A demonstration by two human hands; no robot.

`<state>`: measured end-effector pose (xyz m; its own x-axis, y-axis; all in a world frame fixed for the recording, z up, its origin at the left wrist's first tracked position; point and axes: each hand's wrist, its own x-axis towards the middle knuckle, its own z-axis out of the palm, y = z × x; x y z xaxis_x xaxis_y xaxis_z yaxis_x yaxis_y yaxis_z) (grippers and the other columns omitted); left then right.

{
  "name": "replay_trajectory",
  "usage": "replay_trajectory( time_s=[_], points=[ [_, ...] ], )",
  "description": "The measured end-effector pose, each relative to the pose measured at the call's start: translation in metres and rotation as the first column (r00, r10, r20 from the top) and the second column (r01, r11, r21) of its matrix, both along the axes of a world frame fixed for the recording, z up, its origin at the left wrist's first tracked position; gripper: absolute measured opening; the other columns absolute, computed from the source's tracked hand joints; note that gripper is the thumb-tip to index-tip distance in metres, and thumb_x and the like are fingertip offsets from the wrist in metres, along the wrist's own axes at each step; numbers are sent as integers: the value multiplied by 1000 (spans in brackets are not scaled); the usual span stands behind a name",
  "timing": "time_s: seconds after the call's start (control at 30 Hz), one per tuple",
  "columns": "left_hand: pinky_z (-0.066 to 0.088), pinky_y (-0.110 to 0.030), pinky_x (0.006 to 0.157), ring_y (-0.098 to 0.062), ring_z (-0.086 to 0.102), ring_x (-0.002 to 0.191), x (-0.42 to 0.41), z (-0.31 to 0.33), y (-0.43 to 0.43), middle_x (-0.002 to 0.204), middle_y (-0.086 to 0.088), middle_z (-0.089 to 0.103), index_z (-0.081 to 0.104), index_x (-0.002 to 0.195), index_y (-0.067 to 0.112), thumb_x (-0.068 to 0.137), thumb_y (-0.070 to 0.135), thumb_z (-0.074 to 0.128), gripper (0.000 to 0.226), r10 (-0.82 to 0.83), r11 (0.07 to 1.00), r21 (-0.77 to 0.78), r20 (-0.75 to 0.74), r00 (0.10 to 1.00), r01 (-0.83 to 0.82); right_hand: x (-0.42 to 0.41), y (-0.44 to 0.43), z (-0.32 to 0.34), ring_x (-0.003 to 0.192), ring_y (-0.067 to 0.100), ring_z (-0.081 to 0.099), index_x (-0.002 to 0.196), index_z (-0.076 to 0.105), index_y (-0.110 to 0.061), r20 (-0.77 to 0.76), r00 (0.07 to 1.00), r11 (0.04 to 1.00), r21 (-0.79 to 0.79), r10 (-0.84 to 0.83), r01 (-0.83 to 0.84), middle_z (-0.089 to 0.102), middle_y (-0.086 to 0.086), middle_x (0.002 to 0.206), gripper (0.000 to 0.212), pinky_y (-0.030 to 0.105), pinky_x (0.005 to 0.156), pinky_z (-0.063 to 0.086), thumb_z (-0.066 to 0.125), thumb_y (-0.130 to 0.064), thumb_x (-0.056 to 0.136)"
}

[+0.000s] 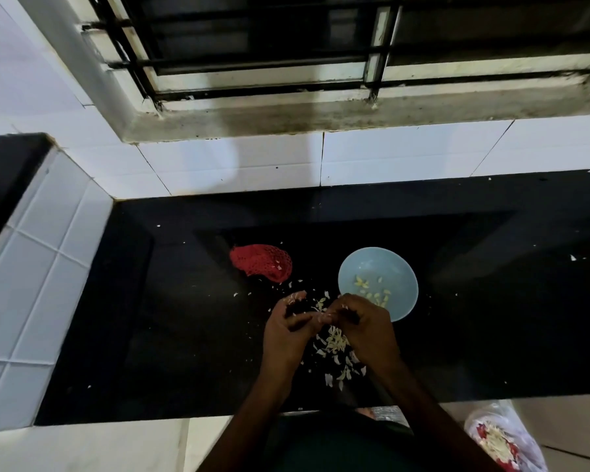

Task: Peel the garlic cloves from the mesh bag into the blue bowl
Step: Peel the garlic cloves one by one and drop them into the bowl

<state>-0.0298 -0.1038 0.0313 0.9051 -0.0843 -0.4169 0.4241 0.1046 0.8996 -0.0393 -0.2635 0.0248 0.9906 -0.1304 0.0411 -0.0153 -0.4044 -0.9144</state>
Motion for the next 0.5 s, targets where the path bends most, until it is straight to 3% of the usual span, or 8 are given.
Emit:
replay_trajectory(
  time_s=[0.07, 0.13, 0.27, 0.37, 0.5],
  points=[
    [60, -33, 85, -22, 75, 100, 1, 2, -1, 104, -8, 79, 59, 128, 20, 82, 10, 82, 52, 19, 1000, -7, -33, 999, -19, -2, 4, 3, 77, 7, 66, 82, 68, -20, 12, 1000, 999, 37, -8, 7, 68, -6, 81, 18, 22, 70, 51, 70, -4, 91],
    [60, -31, 82, -23, 75, 99, 1, 1, -2, 104, -10, 78, 60, 126, 15, 86, 5, 78, 45, 48, 999, -20, -55, 997, -50, -4, 7, 4, 74, 9, 65, 82, 64, -19, -11, 1000, 997, 81, -9, 10, 67, -3, 77, 20, 26, 69, 51, 61, -14, 101],
    [58, -49, 94, -32, 74, 102, 0, -7, 0, 103, -13, 78, 63, 121, 13, 85, 4, 79, 40, 85, 996, -25, -87, 993, -88, -6, 1, -4, 64, 9, 67, 79, 62, -24, -153, 986, 998, -15, -61, 60, 68, -1, 68, 38, 37, 70, 55, 46, -49, 104],
    [58, -51, 95, -31, 74, 100, 2, -11, 2, 101, -12, 78, 65, 118, 11, 86, 4, 78, 36, 115, 993, -18, -116, 987, -118, -8, -3, -5, 61, 6, 66, 79, 60, -23, -198, 977, 995, -87, -75, 59, 69, -1, 67, 34, 34, 65, 53, 51, -46, 103],
    [59, -37, 86, -28, 74, 102, 1, -11, 0, 102, -9, 78, 68, 115, 14, 88, 3, 75, 30, 72, 997, 20, -87, 994, -70, -9, -1, 3, 79, 8, 71, 91, 67, -27, -181, 983, 994, 105, 24, -5, 72, -6, 84, 15, 34, 74, 58, 63, -39, 98]
  ],
)
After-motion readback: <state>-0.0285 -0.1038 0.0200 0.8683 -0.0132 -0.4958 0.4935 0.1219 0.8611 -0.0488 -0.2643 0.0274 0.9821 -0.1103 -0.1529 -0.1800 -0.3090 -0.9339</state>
